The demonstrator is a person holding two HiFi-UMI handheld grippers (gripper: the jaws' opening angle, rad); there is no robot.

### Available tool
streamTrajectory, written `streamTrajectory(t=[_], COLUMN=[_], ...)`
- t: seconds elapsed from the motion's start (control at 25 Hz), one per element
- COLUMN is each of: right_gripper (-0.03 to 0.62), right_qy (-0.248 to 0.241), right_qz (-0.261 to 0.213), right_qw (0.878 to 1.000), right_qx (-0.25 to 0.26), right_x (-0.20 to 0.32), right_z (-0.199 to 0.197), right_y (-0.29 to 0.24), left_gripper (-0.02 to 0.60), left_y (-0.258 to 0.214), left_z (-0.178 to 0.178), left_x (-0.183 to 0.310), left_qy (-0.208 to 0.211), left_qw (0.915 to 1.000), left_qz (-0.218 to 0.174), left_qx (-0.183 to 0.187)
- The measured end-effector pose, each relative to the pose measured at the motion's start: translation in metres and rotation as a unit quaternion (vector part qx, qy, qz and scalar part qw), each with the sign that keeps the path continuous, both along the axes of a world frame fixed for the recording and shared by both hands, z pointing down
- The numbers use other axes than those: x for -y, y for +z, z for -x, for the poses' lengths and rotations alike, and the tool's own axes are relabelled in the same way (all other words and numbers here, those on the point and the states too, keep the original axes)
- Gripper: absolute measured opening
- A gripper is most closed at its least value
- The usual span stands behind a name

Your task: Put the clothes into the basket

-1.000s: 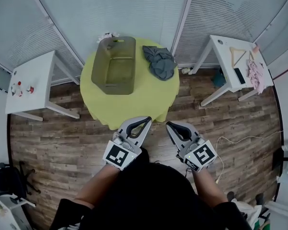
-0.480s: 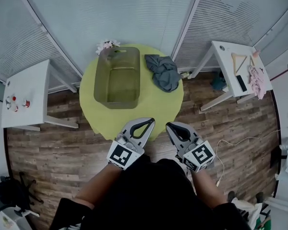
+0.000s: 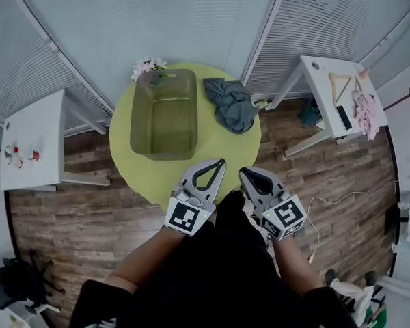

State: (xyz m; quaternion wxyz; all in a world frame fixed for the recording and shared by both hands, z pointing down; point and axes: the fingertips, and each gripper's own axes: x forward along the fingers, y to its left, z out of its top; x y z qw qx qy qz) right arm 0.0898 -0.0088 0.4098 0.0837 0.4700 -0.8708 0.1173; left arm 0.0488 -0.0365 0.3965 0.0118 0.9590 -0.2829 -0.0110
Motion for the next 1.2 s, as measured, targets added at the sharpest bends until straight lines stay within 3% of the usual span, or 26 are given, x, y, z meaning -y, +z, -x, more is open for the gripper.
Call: streamTrajectory(t=[0.28, 0.48, 0.56, 1.2], right_gripper=[0.026, 0.026, 0.026, 0.028], right_qy=[-0.002, -0.015, -0.016, -0.005], right_qz=[-0.013, -0.019, -0.016, 0.06], right_qw=[1.0, 1.0, 1.0, 0.998], right_qx=[0.006, 0.005, 0.003, -0.013], right_x=[0.041, 0.081, 0.099, 0.214], right_z=[-0.026, -0.052, -0.062, -0.119], right_y=[-0.002, -0.001, 0.003, 0.09], left_gripper=[0.009, 0.009, 0.009, 0.009], left_y=[-0.001, 0.006, 0.014, 0.106], left_z=[-0.027, -0.051, -0.06, -0.102], left_x=[0.03, 0.065, 0.082, 0.183], left_qy=[-0.016, -0.027, -0.037, -0.128], left_qw=[0.9998, 0.9994, 0.9989, 0.9857], left_qz=[0.004, 0.011, 0.025, 0.093], left_qx=[-0.015, 0.019, 0.016, 0.059])
